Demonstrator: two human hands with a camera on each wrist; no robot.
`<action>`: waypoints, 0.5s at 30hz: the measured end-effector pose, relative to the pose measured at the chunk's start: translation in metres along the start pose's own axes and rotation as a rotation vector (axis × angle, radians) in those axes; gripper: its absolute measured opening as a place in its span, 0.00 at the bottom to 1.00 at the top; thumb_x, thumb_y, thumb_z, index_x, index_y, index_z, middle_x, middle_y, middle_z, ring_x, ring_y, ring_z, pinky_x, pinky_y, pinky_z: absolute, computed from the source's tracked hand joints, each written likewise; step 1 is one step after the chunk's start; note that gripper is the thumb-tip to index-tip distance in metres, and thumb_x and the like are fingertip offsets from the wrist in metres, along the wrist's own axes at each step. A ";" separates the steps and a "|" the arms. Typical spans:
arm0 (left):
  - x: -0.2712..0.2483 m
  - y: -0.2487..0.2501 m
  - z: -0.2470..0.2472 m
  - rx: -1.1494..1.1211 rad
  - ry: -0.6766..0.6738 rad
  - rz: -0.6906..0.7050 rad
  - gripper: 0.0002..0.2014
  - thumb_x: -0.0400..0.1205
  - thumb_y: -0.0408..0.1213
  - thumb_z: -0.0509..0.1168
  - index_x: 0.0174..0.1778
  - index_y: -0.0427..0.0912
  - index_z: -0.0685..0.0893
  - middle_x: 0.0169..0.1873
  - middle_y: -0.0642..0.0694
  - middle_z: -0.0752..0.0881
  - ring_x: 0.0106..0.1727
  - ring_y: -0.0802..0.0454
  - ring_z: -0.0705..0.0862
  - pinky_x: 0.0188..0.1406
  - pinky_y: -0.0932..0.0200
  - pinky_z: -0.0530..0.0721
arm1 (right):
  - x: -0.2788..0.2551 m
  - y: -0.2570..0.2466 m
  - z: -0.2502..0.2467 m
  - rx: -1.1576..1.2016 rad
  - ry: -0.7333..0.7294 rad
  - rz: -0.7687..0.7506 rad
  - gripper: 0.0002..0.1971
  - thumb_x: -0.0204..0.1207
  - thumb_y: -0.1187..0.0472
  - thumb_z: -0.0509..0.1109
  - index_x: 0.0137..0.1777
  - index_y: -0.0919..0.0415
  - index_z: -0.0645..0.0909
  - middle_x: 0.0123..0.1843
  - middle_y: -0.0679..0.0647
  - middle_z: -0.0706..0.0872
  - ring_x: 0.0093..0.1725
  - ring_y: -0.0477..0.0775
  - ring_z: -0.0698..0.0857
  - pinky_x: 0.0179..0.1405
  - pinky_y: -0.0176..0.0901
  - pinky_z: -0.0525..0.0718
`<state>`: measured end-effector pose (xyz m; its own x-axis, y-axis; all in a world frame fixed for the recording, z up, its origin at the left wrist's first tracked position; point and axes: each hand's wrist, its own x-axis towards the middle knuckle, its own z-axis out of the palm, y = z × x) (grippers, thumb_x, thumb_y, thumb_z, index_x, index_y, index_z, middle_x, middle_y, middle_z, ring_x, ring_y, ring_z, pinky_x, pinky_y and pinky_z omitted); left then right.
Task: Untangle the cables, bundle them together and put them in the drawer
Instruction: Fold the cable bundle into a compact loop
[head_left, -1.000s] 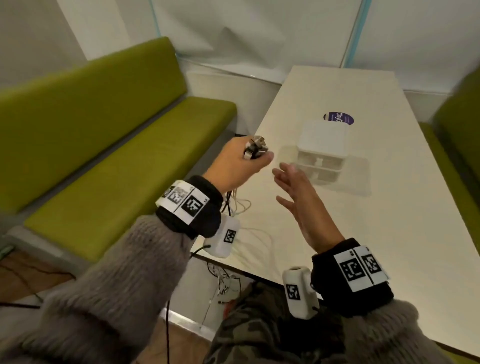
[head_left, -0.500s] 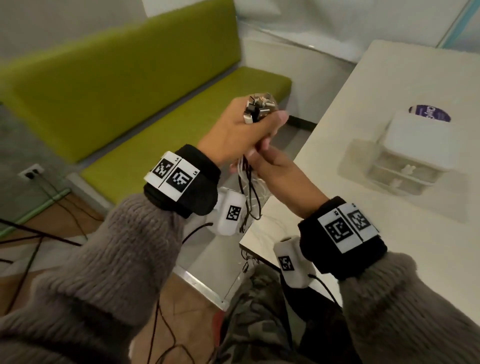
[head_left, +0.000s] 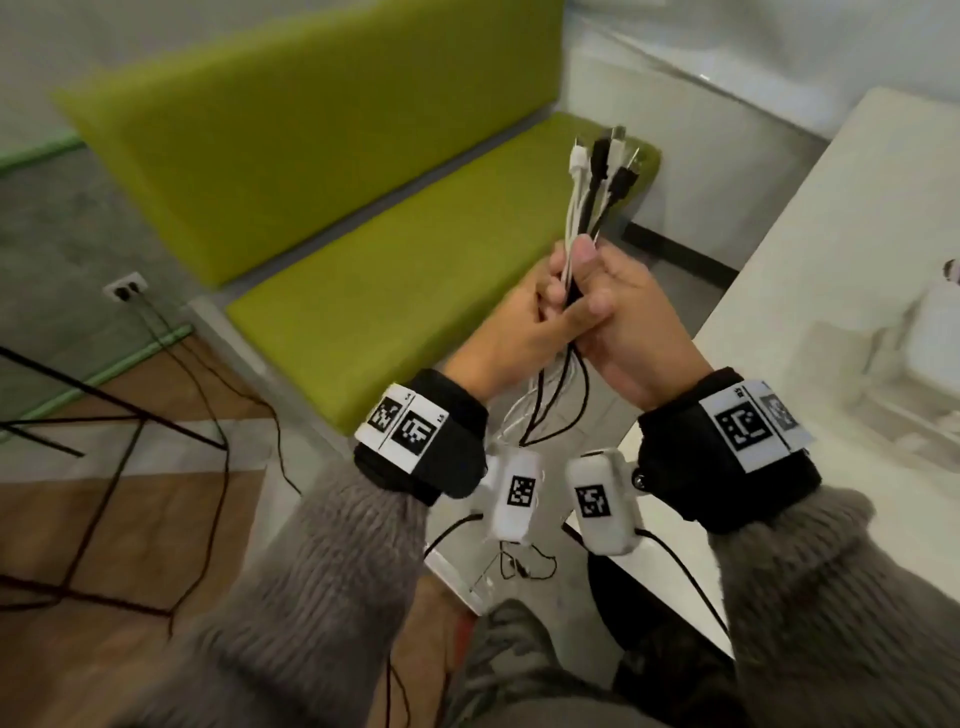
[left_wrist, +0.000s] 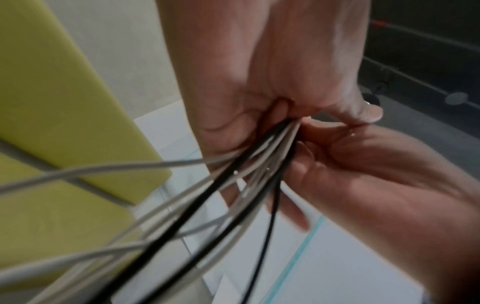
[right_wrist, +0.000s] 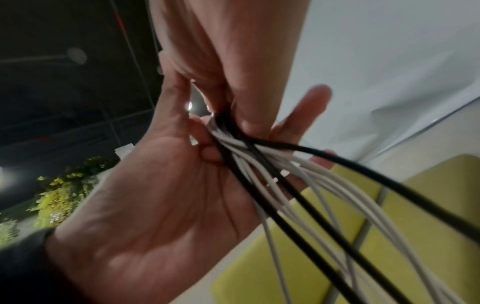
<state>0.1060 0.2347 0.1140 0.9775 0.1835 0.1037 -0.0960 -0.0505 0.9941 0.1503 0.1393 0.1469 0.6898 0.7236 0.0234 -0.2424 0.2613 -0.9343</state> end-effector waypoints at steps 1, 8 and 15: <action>-0.003 -0.003 -0.001 -0.026 -0.009 0.005 0.43 0.60 0.67 0.73 0.57 0.35 0.73 0.37 0.50 0.82 0.41 0.54 0.85 0.44 0.59 0.84 | -0.002 0.000 0.001 0.001 0.014 0.025 0.14 0.89 0.57 0.50 0.46 0.62 0.73 0.29 0.50 0.73 0.26 0.44 0.75 0.27 0.35 0.78; -0.027 -0.035 -0.007 0.074 -0.084 -0.011 0.13 0.76 0.21 0.67 0.41 0.44 0.75 0.29 0.61 0.83 0.33 0.68 0.79 0.37 0.74 0.75 | -0.011 0.008 0.010 -0.184 0.083 0.128 0.19 0.83 0.48 0.62 0.32 0.54 0.66 0.21 0.47 0.61 0.22 0.49 0.60 0.14 0.33 0.59; -0.043 -0.096 -0.019 0.365 -0.030 -0.285 0.18 0.83 0.42 0.60 0.25 0.47 0.71 0.23 0.52 0.75 0.20 0.65 0.72 0.26 0.67 0.70 | -0.016 -0.008 0.022 -0.135 0.182 -0.018 0.25 0.86 0.58 0.58 0.24 0.53 0.61 0.16 0.45 0.60 0.19 0.49 0.57 0.24 0.43 0.61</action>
<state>0.0693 0.2499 0.0151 0.9608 0.2121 -0.1787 0.2448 -0.3455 0.9059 0.1261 0.1397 0.1621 0.8080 0.5891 -0.0128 -0.1440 0.1764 -0.9737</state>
